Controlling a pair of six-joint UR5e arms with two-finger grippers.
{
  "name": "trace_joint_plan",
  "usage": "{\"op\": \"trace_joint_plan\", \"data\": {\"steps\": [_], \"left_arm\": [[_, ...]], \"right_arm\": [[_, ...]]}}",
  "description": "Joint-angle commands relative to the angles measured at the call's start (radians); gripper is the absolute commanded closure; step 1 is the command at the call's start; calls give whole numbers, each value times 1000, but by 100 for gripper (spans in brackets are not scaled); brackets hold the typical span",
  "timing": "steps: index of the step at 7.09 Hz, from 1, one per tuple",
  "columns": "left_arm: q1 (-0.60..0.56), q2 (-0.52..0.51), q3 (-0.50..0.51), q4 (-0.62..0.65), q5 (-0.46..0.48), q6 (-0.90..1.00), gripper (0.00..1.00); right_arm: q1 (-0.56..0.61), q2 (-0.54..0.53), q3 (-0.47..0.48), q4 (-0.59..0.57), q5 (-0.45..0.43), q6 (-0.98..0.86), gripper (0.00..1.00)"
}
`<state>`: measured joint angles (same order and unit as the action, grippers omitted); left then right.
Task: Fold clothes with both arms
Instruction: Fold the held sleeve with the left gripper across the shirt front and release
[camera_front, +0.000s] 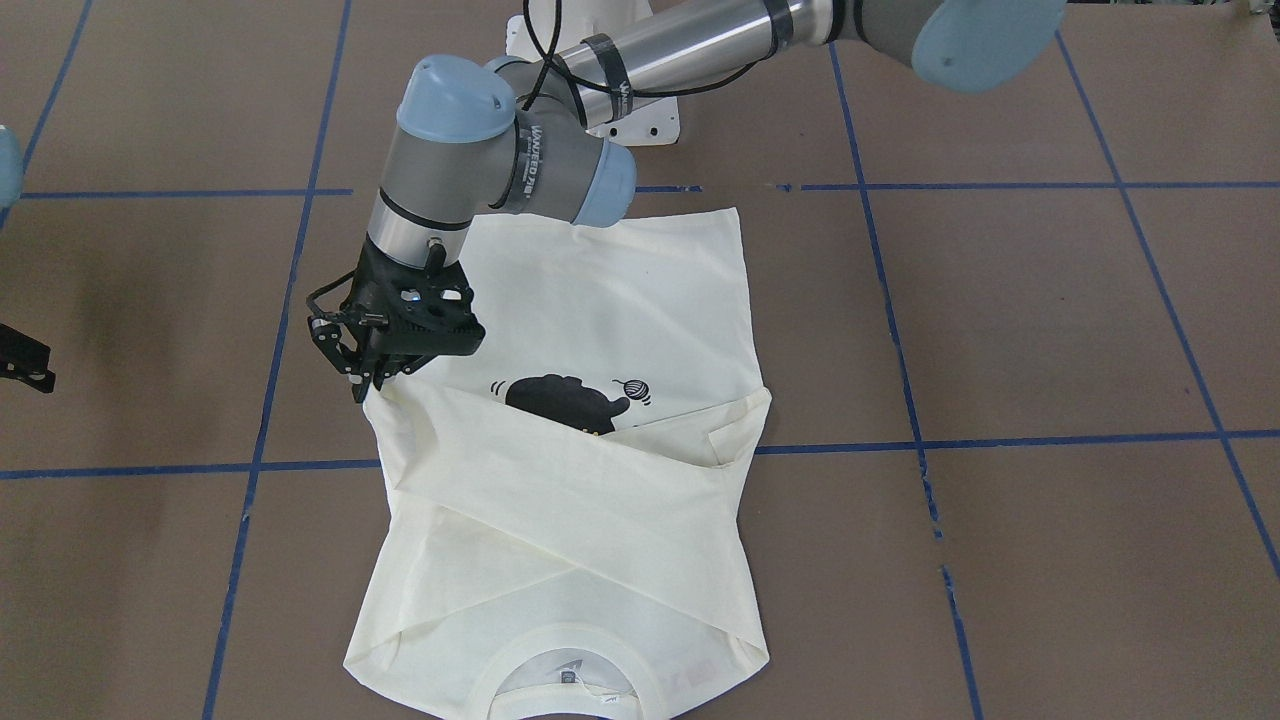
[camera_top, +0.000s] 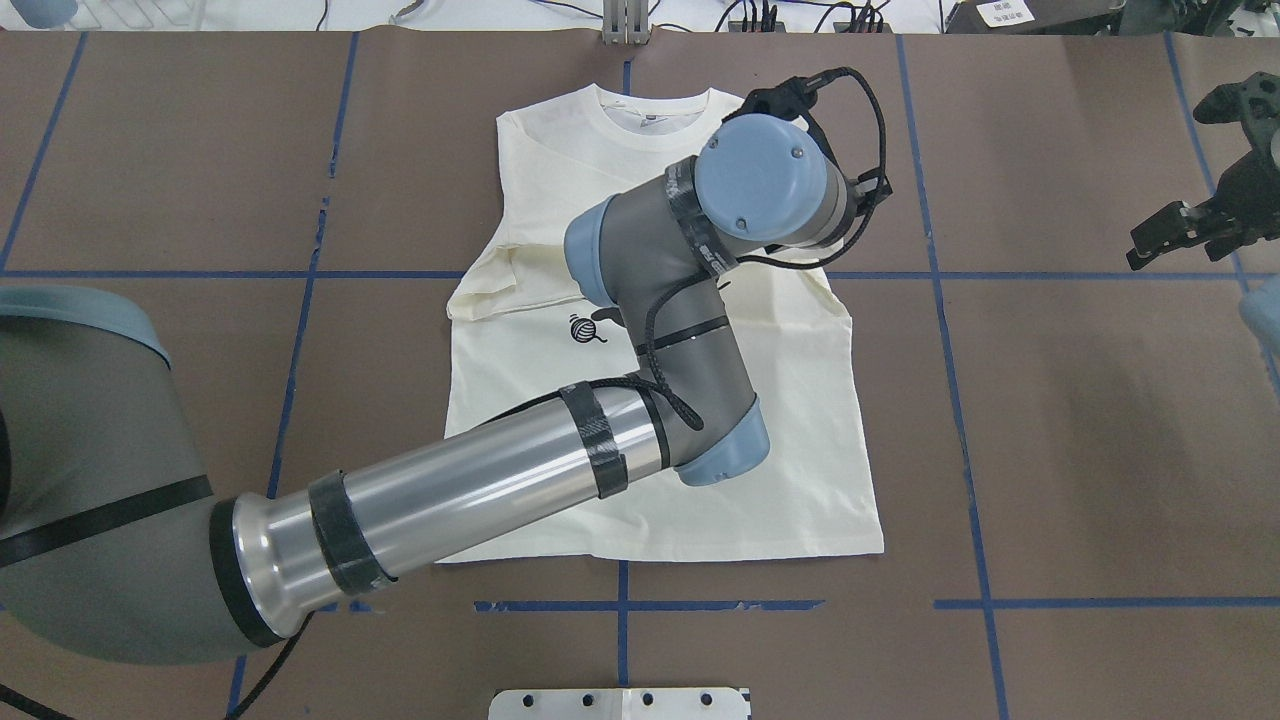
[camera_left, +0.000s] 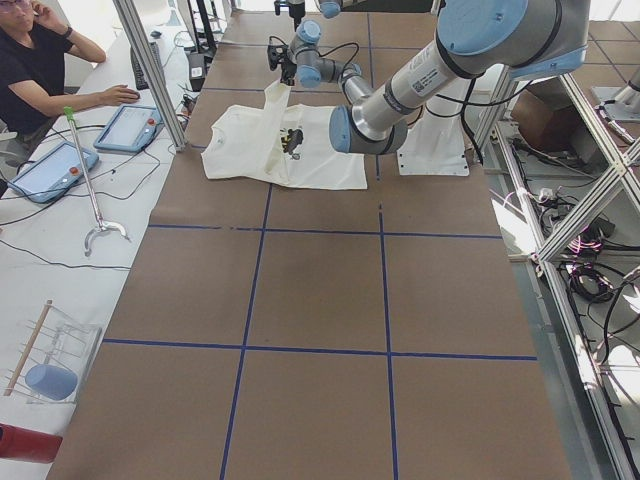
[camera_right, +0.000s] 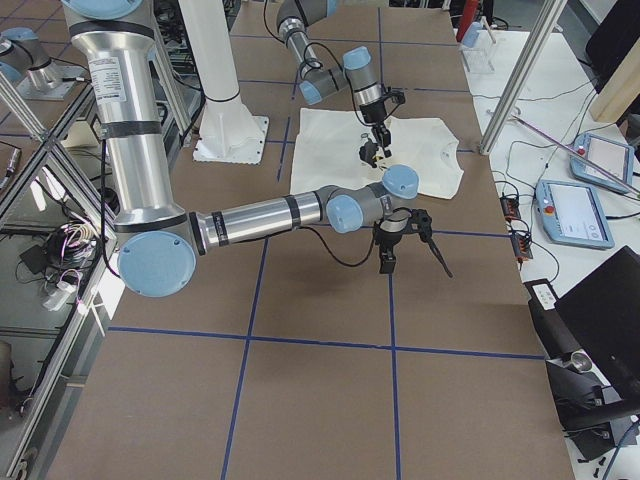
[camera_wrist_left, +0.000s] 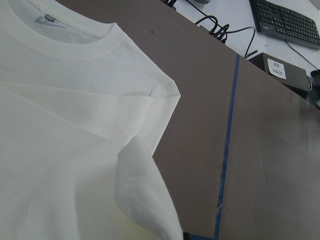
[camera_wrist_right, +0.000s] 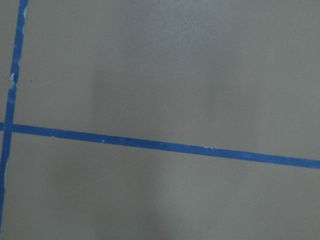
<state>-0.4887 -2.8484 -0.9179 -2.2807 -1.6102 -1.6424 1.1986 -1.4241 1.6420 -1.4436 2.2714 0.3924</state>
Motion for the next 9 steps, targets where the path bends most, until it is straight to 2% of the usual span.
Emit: {"op": "trace_joint_plan", "data": {"steps": [1,3,4,5,8,9], "left_arm": [[30,1,-4,-39,18,60,0],[24,53,-54,-31,15,157,0],[12,120,-117,-25,6,177,0],[-8,189,-203,50,-67,220,0],[-88,389,-587,436,-173,453,0],[-109,494,-746,522,-184,528,0]], "right_arm": [[-2,2,-1,0,23,-3,0],[-2,2,15,2,59,-1,0],[-5,2,39,2,71,32,0],[-45,2,89,5,63,128,0],[-251,-1,258,6,-71,511,0],[-375,-10,309,12,-146,643,0]]}}
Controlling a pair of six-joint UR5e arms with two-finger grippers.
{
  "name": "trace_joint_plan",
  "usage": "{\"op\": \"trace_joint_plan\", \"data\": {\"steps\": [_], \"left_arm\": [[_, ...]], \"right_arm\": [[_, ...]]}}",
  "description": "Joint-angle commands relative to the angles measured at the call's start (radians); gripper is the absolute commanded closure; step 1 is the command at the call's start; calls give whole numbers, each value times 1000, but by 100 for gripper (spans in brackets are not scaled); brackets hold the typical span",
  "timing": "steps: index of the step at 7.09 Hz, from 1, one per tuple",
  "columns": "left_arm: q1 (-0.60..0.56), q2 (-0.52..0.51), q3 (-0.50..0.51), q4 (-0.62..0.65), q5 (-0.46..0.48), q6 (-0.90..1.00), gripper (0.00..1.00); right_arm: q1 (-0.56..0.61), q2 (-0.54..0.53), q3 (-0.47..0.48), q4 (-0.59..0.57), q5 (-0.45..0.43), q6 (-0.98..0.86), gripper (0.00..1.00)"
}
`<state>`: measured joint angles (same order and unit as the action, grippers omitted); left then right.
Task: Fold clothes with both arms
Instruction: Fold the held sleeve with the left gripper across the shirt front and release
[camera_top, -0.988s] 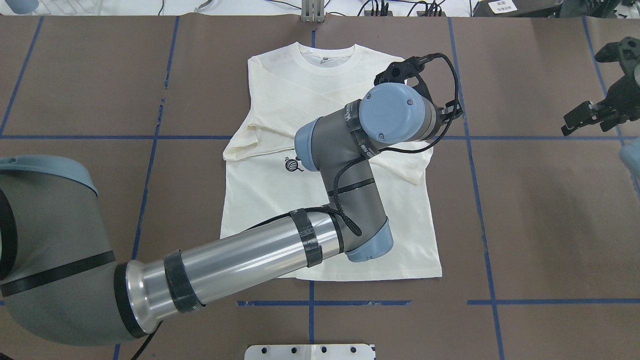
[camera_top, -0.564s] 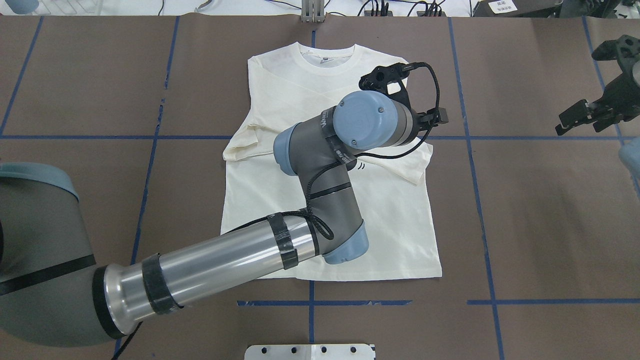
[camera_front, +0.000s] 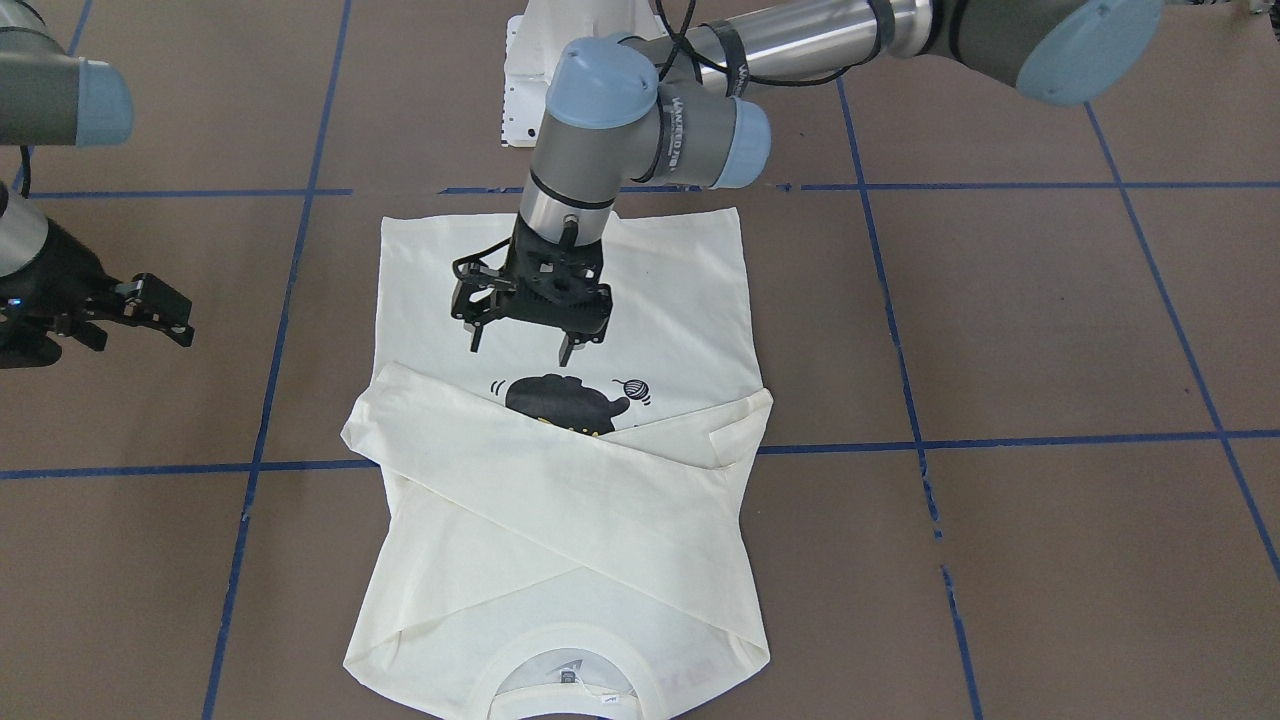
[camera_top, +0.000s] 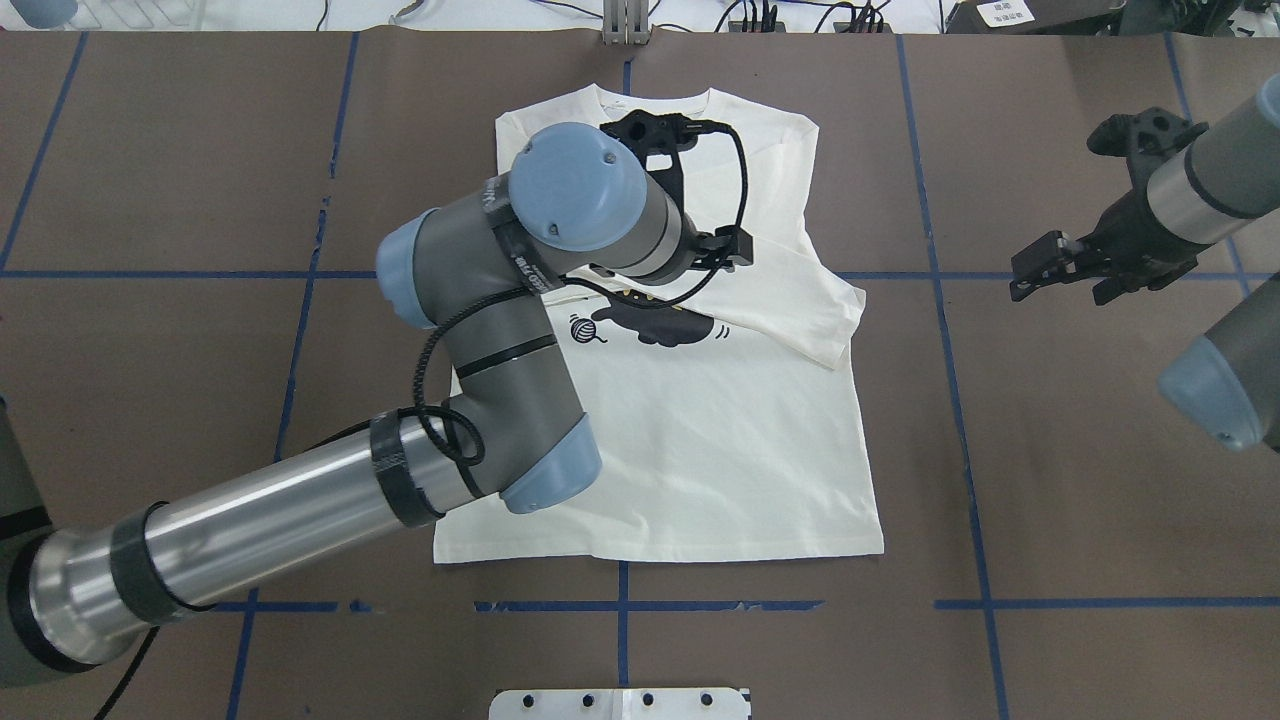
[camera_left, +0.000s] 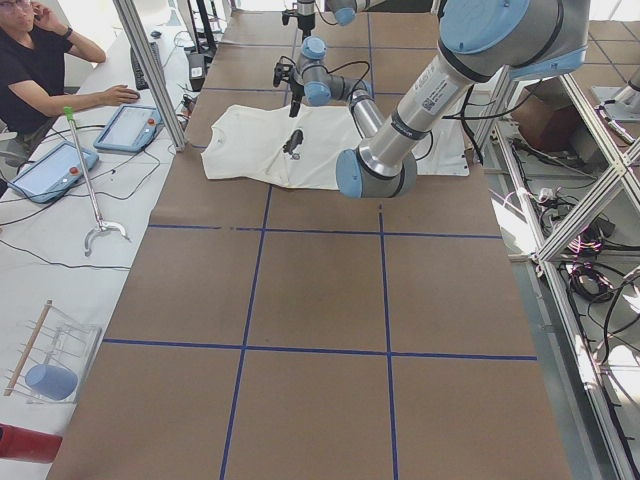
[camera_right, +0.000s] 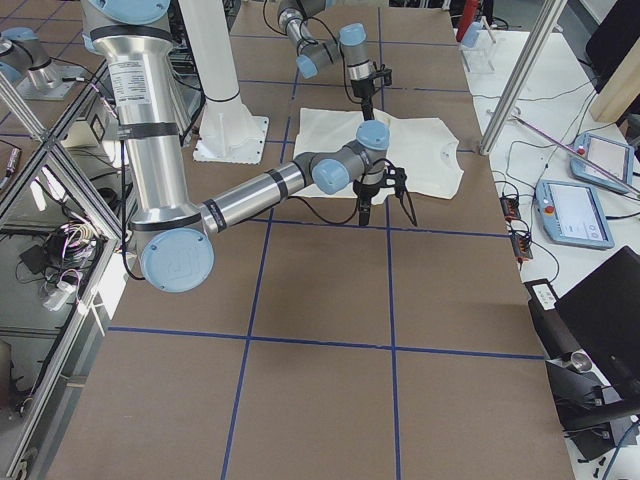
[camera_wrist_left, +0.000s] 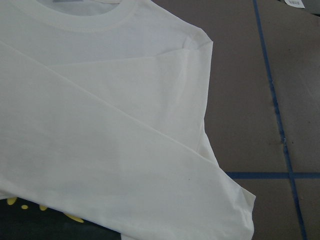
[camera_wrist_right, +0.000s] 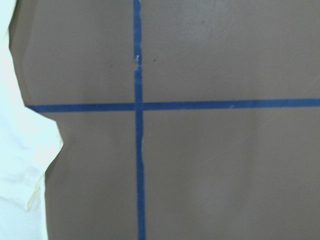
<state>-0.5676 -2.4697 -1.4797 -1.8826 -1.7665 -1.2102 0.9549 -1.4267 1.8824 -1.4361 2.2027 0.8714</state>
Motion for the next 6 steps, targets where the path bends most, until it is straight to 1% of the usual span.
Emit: {"op": "trace_joint_plan", "data": {"steps": [1,2,3,4,6], "left_arm": [[-50,227,-323,167,-28,177,0],[-66,307,-418,190,-28,220,0],[-69,348,-466,194,-28,227,0],[-70,350,-482,194,-28,227,0],[-69,350,-481,194,-28,225,0]], "right_arm": [[-254,-9,89,95,-175,343,0],[-357,-11,96,179,-254,467,0],[-472,-14,110,180,-370,533,0],[-552,-18,104,175,-430,550,0],[-573,-31,95,177,-416,551,0]]}}
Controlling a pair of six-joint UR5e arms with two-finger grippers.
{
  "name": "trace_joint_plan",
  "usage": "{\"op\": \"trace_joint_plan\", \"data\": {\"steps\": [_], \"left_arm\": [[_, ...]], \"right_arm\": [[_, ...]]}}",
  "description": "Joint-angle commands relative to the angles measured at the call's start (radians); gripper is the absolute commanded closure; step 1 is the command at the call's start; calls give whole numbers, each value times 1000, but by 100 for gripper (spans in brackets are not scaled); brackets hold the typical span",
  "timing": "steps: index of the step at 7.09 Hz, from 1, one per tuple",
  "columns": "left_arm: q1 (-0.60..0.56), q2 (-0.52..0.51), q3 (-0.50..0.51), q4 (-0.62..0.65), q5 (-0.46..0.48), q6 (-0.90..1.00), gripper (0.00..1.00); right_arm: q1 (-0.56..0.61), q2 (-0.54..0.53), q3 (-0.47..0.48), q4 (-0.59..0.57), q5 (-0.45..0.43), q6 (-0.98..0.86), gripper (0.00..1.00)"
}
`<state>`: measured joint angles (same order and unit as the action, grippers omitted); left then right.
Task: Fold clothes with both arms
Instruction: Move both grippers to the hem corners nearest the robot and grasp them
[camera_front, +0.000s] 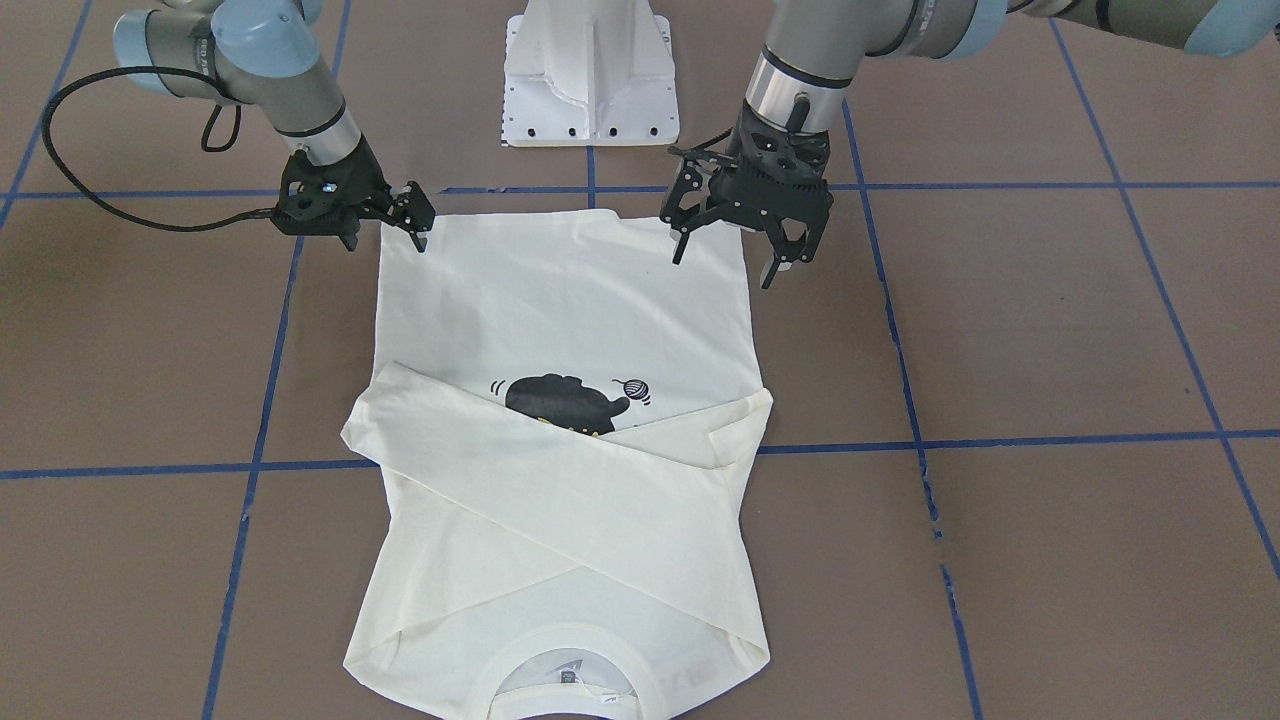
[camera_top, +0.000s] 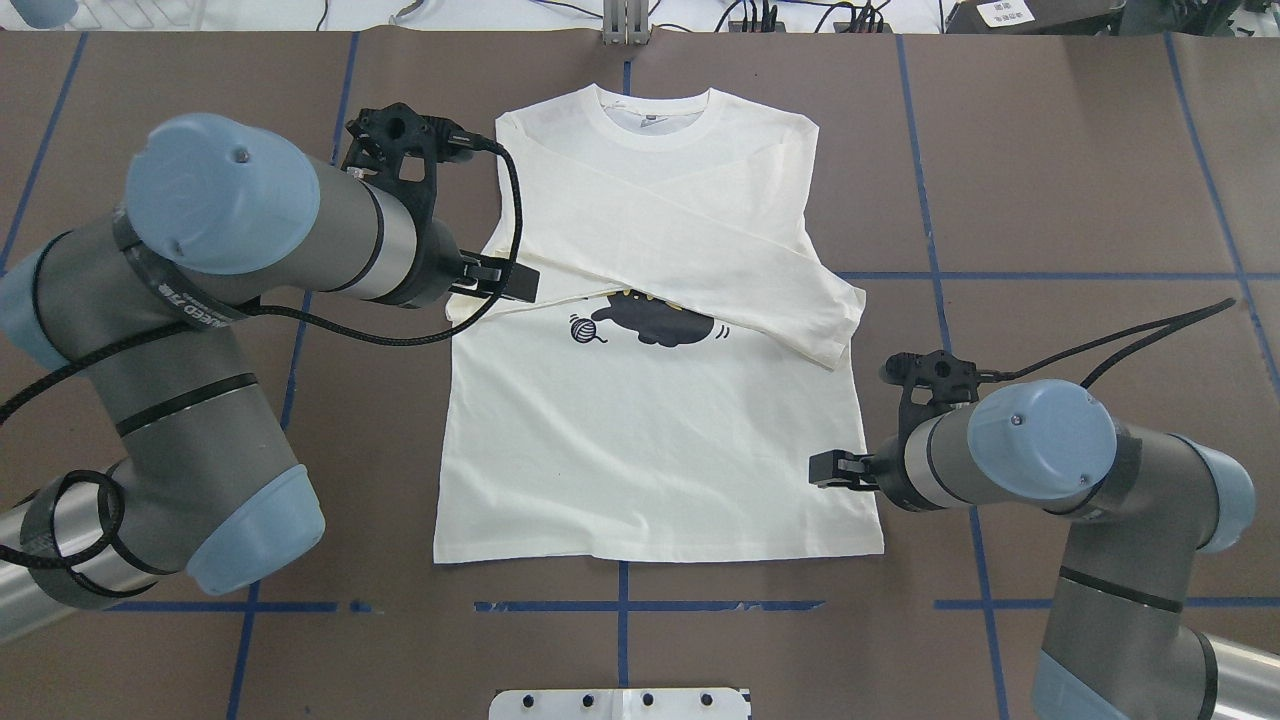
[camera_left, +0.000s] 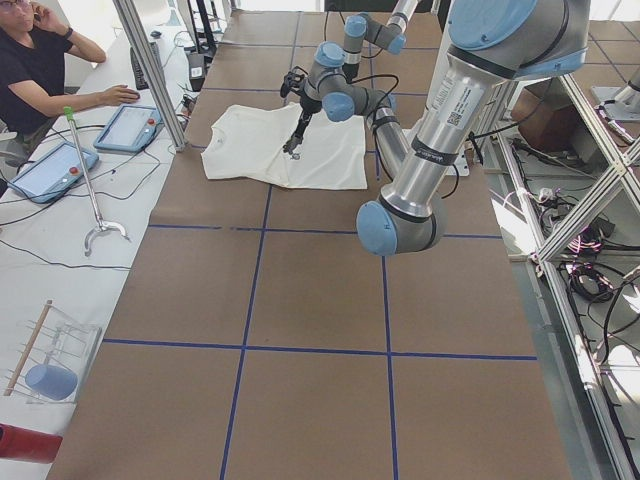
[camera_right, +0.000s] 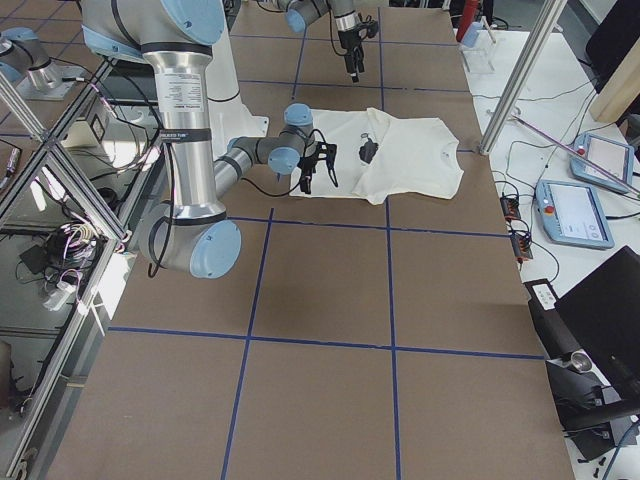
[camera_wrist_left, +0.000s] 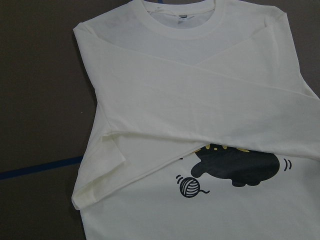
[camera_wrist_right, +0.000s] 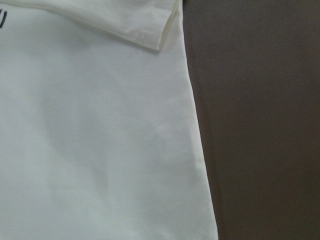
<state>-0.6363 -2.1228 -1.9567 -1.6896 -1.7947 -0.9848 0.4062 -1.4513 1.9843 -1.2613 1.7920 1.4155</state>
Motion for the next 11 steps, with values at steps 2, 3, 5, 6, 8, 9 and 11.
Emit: {"op": "trace_joint_plan", "data": {"steps": [2,3,5,6,8,9,11], "left_arm": [[0,1,-5,-1,-2,-3,0],[0,1,-5,-1,-2,-3,0],[-2,1,-5,-2,-3,-3,0],[-2,1,-5,-2,-3,-3,0],[-2,1,-4,-2,-3,-2,0],[-2,3,-2,-4,-2,-2,0],[-2,3,4,-7,-2,-2,0]], "right_arm": [[-27,-26,-16,0,21,7,1],[-30,-37,-18,2,24,7,2],[-36,-35,-16,5,43,7,30],[-43,-32,-16,6,46,7,35],[-43,-26,-16,6,50,4,78],[-43,-24,-18,10,52,2,100],[-41,-23,-15,13,43,5,100]]}}
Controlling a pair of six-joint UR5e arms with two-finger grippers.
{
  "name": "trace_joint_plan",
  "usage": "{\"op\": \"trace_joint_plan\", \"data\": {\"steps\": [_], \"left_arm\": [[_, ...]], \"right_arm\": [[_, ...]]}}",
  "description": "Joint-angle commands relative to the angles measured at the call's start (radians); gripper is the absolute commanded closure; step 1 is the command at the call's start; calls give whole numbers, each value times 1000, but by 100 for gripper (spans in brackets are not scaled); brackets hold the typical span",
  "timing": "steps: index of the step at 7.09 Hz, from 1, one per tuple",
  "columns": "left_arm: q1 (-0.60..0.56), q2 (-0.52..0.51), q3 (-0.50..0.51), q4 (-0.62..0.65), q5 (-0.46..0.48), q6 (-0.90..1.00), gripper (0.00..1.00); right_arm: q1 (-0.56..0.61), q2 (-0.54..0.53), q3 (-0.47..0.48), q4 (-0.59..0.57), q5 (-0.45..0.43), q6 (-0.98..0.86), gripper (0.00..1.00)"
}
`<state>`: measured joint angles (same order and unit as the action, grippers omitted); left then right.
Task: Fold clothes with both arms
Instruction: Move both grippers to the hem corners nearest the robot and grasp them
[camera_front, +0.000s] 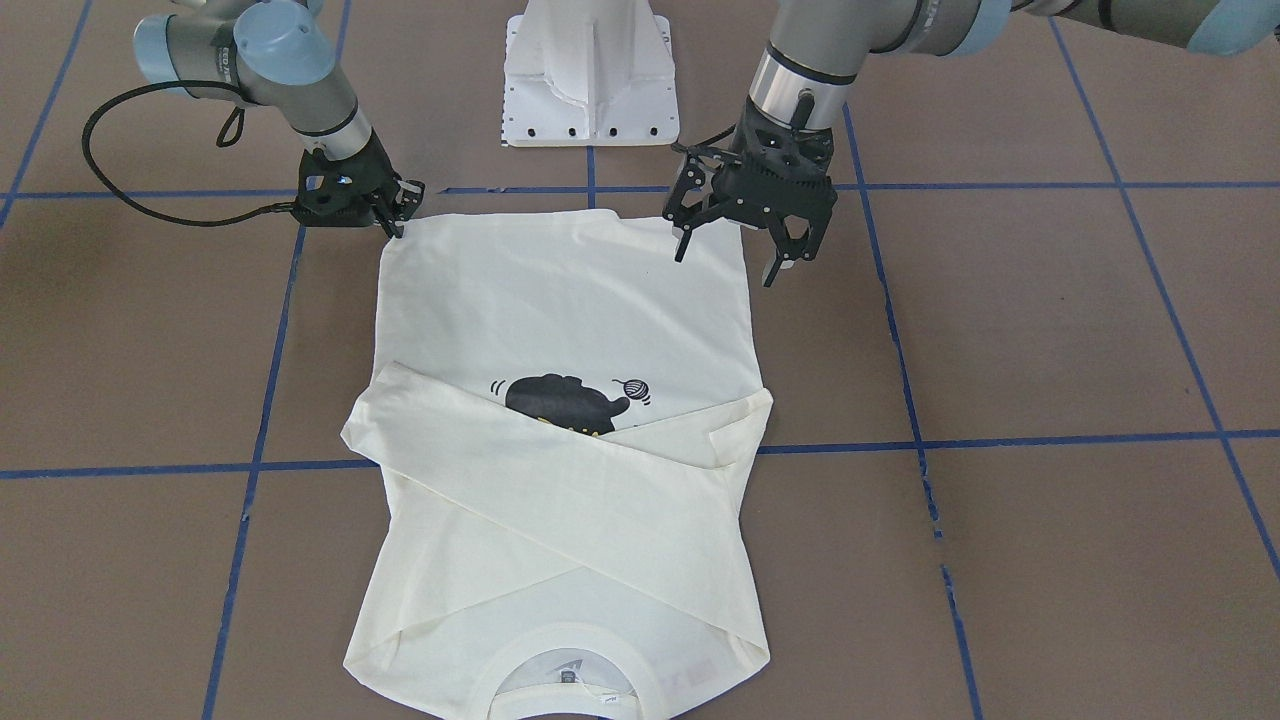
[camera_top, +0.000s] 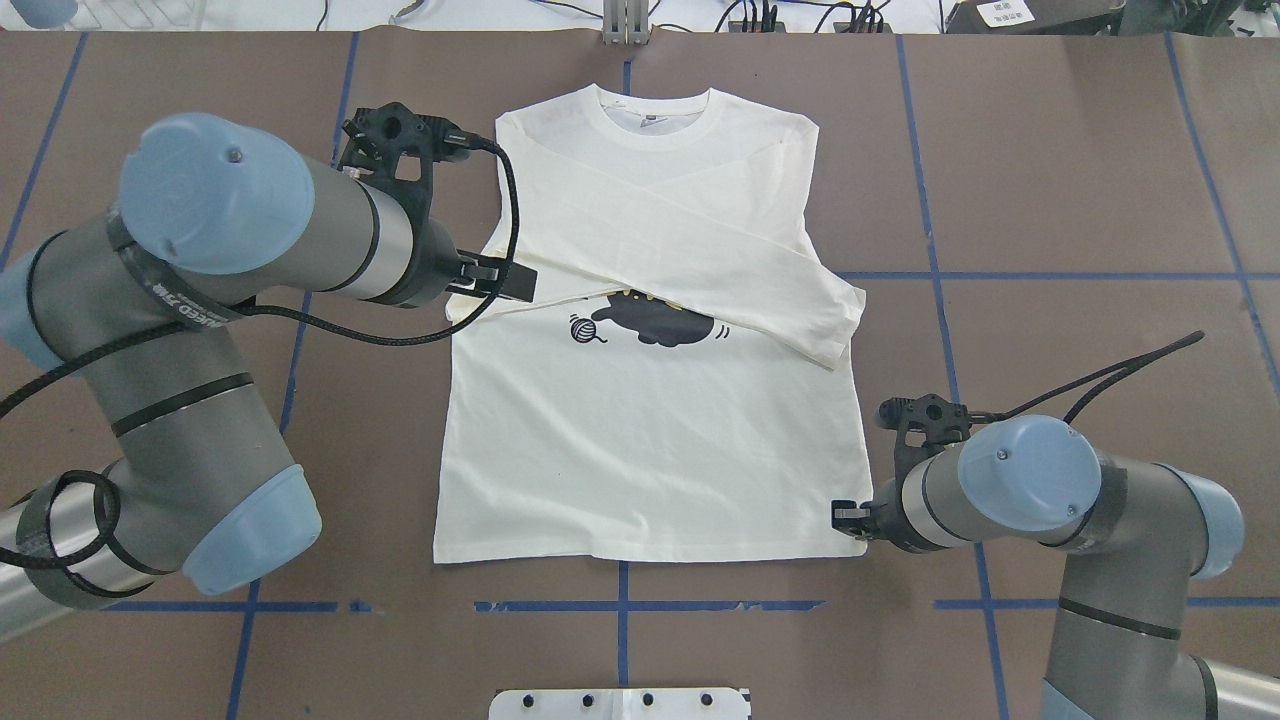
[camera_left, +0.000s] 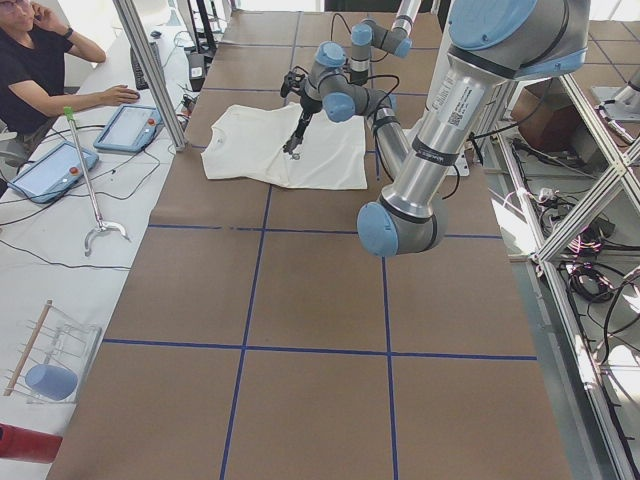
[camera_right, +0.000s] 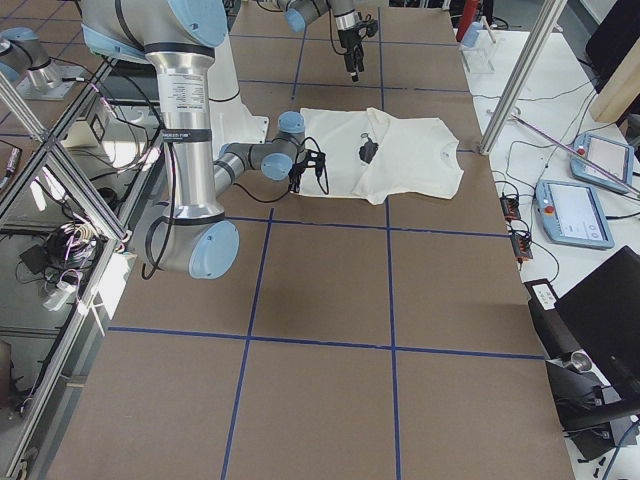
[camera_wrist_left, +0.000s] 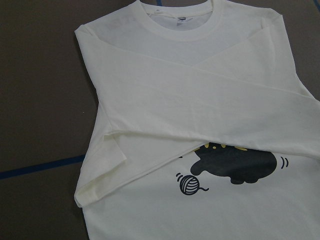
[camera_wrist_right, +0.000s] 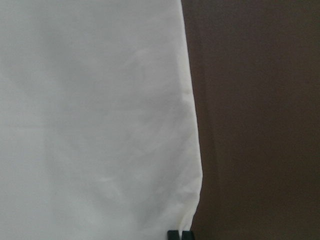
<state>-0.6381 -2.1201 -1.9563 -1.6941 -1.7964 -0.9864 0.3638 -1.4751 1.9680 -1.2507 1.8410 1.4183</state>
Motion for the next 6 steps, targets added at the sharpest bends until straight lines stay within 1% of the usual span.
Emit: {"op": "trace_joint_plan", "data": {"steps": [1,2,3,4,5,6], "left_arm": [[0,0,5,-4,-1,-2,0],[0,24,5,-9,-36,-64,0],[9,73,-6,-21,-105,-244,0],[27,127,-41,-35,-109,-370,0],[104,175,-61,-33,-72,-493,6],[200,208,-46,-30,21,-552,7]], "right_arm": [[1,1,11,2,-14,4,100],[3,2,23,2,-12,4,100],[4,4,32,5,-11,2,100],[12,4,61,14,-9,2,100],[14,6,72,20,-8,2,100],[17,6,81,20,-8,2,100]]}}
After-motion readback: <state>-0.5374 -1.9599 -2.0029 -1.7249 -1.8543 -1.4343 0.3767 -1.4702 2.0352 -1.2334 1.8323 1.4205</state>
